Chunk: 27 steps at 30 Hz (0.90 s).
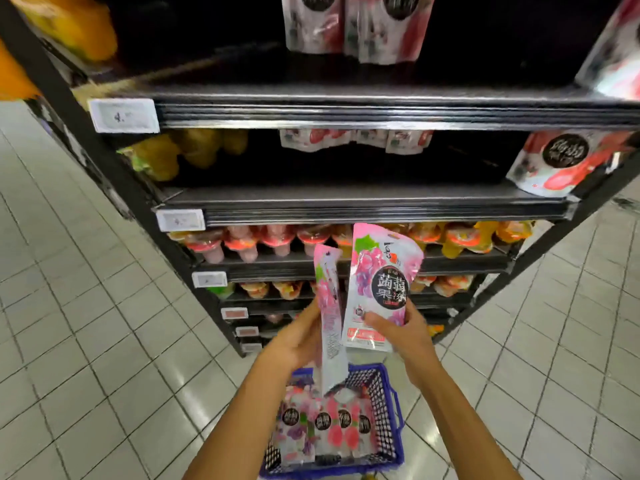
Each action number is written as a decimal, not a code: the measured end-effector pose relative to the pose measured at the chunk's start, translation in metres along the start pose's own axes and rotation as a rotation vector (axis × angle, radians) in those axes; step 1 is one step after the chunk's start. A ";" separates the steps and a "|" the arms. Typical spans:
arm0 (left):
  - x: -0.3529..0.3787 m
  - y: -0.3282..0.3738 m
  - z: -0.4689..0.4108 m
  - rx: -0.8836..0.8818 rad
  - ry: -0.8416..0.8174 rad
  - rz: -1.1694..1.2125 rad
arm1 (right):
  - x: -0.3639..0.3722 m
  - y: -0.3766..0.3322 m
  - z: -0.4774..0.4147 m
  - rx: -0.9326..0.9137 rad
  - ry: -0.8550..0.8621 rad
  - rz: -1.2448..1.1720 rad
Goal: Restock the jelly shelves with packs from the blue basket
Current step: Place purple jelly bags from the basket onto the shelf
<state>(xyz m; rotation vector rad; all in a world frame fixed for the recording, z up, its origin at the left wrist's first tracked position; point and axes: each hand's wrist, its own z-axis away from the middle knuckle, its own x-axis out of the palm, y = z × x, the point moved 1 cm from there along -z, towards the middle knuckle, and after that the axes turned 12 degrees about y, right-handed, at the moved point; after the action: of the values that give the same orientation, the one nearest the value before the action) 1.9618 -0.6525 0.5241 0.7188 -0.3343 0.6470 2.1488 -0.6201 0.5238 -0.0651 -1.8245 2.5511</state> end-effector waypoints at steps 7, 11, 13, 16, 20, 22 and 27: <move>0.025 0.072 0.035 0.405 0.119 -0.266 | -0.002 -0.076 0.013 -0.161 0.116 -0.073; 0.031 0.104 0.053 0.535 0.111 -0.353 | -0.005 -0.109 0.016 -0.274 0.106 -0.135; 0.037 0.117 0.065 0.621 0.125 -0.355 | -0.006 -0.125 0.018 -0.340 0.094 -0.151; 0.052 0.134 0.088 0.741 0.111 -0.324 | -0.012 -0.147 0.020 -0.403 0.107 -0.200; 0.084 0.154 0.117 0.893 0.132 -0.250 | -0.021 -0.182 0.019 -0.511 0.132 -0.179; 0.101 0.166 0.128 0.964 0.156 -0.195 | -0.023 -0.201 0.017 -0.566 0.136 -0.143; 0.140 0.193 0.149 1.134 0.185 -0.169 | -0.031 -0.240 0.010 -0.664 0.128 -0.119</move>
<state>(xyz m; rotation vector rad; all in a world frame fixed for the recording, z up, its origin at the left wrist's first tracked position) 1.9324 -0.5858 0.7961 1.7279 0.3164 0.7114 2.1747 -0.5527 0.7552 -0.1123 -2.4339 1.7206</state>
